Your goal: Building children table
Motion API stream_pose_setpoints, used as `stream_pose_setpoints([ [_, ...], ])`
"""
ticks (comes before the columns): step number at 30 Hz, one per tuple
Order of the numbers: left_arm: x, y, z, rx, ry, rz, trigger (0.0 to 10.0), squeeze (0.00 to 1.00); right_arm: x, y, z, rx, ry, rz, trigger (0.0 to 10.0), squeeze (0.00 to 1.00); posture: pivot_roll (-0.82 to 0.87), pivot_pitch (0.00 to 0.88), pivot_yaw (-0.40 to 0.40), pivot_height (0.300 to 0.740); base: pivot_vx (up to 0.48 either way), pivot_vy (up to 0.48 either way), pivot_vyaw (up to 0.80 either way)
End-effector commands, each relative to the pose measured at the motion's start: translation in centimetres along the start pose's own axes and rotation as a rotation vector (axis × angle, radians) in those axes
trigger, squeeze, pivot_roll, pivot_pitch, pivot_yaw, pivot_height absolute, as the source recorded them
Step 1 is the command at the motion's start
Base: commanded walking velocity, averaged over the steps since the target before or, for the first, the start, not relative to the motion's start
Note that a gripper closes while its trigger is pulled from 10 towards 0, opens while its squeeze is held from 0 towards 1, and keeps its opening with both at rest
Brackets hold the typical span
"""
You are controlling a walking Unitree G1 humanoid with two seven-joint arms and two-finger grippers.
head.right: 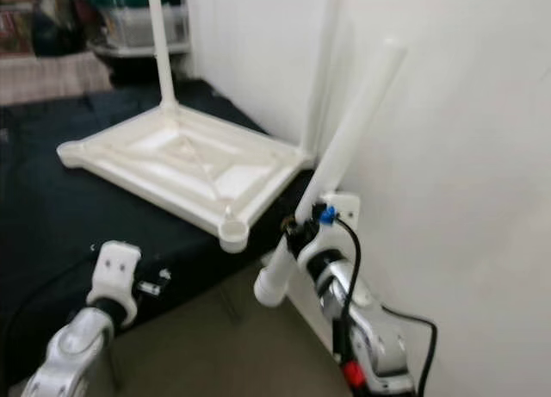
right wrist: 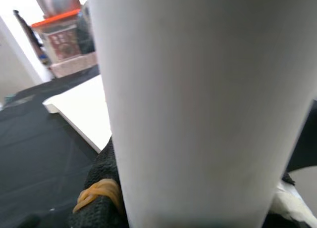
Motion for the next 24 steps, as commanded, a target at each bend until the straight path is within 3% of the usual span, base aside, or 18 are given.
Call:
stream_pose_setpoints([
  [1, 0.3, 0.0, 0.2, -0.011, -0.001, 0.009, 10.0, 0.00, 0.5, -0.2, 0.1, -0.002, 0.005, 0.027, 0.0, 0.00, 0.04, 0.000, -0.090, 0.740, 0.000, 0.000, 0.00],
  [5, 0.3, -0.1, 0.4, -0.025, 0.009, 0.009, 10.0, 0.00, 1.9, -0.1, -0.2, 0.029, -0.058, 0.135, 0.0, 0.00, 0.04, 0.000, -0.091, 0.740, 0.223, 0.000, 0.00],
  [9, 0.2, -0.1, 0.5, -0.027, 0.013, 0.004, 10.0, 0.00, 2.7, 0.0, -0.2, 0.040, -0.053, 0.194, 0.0, 0.00, 0.04, 0.000, -0.094, 0.740, 0.313, 0.000, 0.00],
  [15, 0.0, 0.0, 0.5, -0.028, 0.013, -0.003, 10.0, 0.00, 2.6, -0.4, -0.4, 0.040, -0.036, 0.188, 0.0, 0.00, 0.05, 0.000, -0.097, 0.740, 0.316, 0.000, 0.00],
  [20, -0.1, 0.0, 0.5, -0.027, 0.011, -0.010, 10.0, 0.00, 2.8, -0.5, -0.5, 0.049, -0.038, 0.200, 0.0, 0.00, 0.05, 0.000, -0.100, 0.740, 0.307, 0.000, 0.75],
  [24, -0.1, 0.0, 0.5, -0.026, 0.010, -0.012, 10.0, 0.00, 3.2, -0.4, -0.6, 0.062, -0.063, 0.242, 0.0, 0.00, 0.05, 0.000, -0.100, 0.740, 0.199, 0.000, 0.12],
])
Point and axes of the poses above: a point about 5 cm out from each wrist's last joint towards the gripper, its own y axis pointing back from the gripper into the wrist, its own z axis along the axis of the wrist's last joint, x = y × z, the point moved 1 cm from there along -y, pointing out of the wrist towards the gripper, and after that the axes turned 3 degrees about -y, right-handed, at the moved point
